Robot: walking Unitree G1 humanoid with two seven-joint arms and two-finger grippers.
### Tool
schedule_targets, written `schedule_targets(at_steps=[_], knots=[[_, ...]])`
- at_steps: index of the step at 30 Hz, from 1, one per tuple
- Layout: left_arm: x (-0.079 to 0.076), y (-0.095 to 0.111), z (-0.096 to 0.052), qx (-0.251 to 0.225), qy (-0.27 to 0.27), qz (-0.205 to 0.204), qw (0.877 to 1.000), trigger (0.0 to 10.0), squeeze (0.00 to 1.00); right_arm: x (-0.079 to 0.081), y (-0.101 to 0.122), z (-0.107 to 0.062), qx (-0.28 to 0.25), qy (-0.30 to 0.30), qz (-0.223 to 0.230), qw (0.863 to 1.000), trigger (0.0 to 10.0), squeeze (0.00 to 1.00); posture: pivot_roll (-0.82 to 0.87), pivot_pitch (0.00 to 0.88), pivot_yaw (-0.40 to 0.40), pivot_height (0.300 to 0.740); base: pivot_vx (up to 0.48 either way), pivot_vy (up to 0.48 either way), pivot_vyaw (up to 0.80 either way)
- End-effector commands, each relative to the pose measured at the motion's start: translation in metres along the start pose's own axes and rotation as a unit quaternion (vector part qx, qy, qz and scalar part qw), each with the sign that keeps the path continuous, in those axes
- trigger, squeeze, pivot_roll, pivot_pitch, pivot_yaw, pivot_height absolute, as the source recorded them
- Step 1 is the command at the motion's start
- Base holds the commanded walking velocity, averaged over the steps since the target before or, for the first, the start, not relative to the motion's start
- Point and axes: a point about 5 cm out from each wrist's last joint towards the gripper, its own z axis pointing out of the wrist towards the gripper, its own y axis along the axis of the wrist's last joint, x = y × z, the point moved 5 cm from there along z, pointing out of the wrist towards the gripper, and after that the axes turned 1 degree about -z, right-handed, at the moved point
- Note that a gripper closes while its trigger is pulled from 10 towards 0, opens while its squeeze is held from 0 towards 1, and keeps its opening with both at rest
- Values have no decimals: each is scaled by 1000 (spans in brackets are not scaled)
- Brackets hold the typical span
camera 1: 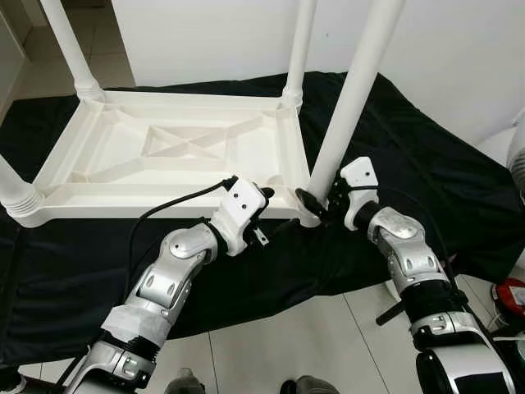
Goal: Building children table
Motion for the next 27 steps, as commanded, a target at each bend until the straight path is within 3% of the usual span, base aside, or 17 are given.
schedule_targets(at_steps=[1,2,11,24,25,26,27], knots=[[0,1,0,3,-7,3,1000,10000,0,-1,-3,2,9,15,-8,1000,10000,0,31,0,-10,740,0,0,0],[0,1,0,3,-7,3,1000,10000,0,1,-4,3,13,25,-7,1000,0,0,31,0,-10,740,0,0,0],[0,1,0,2,-3,2,1000,10000,0,11,-16,0,21,75,0,997,0,0,30,0,-14,740,0,0,0],[-1,2,3,-1,-8,3,1000,10000,0,4,-18,-8,14,64,10,998,0,0,11,0,-8,740,0,0,0],[-1,2,3,-1,-9,3,1000,10000,0,3,-17,-10,10,54,11,998,4078,0,5,0,-7,740,0,0,0],[-2,2,4,-2,-10,2,1000,10000,0,2,-16,-10,7,31,15,999,10000,0,3,0,-9,740,0,0,0],[-2,2,4,-2,-10,2,1000,10000,0,2,-16,-10,7,31,15,999,10000,0,3,0,-9,740,0,0,0]])
